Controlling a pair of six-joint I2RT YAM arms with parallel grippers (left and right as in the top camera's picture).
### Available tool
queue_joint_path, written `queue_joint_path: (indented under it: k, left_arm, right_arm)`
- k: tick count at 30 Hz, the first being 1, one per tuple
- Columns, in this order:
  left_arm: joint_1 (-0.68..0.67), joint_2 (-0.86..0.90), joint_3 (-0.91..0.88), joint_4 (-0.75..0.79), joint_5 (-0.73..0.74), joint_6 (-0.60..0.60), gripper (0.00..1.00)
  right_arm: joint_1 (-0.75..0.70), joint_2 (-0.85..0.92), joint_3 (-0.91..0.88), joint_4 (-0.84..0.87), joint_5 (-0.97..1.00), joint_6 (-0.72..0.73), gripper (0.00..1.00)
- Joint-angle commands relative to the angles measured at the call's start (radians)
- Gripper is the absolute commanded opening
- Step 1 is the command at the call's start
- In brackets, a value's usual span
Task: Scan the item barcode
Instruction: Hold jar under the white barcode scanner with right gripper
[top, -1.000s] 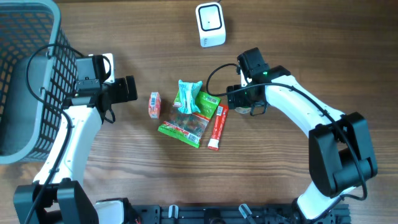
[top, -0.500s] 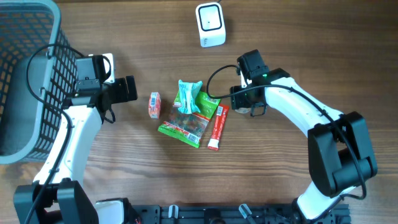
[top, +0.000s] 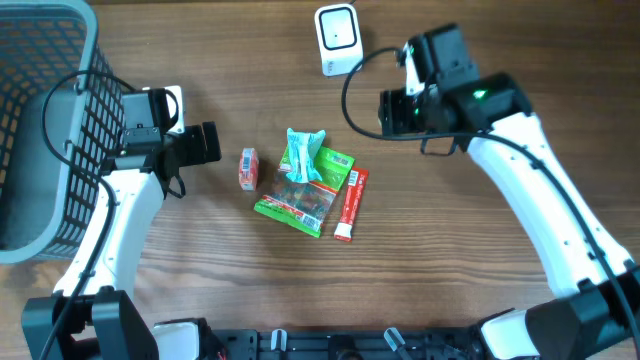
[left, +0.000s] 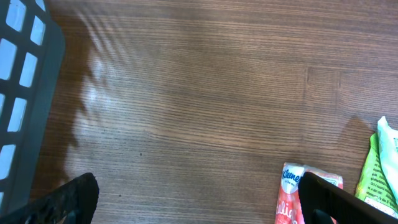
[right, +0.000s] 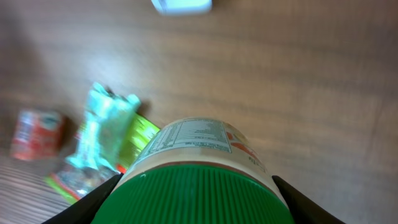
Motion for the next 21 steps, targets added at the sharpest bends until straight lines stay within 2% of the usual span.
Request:
queue_joint_path:
  k: [1,6,12,15,21]
  left_arm:
    - [0.005,-0.014,0.016,0.003,-0.006,0.005,1.00]
    - [0.005,-0.014,0.017,0.003,-0.006,0.005,1.00]
    - [0.005,-0.014,0.016,0.003,-0.006,0.005,1.00]
    - [0.005,-0.014,0.016,0.003,-0.006,0.005,1.00]
    - [0.005,-0.014,0.016,0.003,-0.006,0.005,1.00]
  right_arm:
    - [0.002,-0.011,0.197,-0.032,-0.051,-0.034,0.51]
    - [0.002,-0.002,0.247,0.020,-0.053,-0.042,0.47]
    - [0.002,0.154,0.234,0.166,-0.057,-0.054,0.43]
    - [0.002,0.259,0.234,0.297,-0.061,-0.124,0.40]
    - [0.002,0.468,0.234,0.606,-0.061,-0.146,0.36]
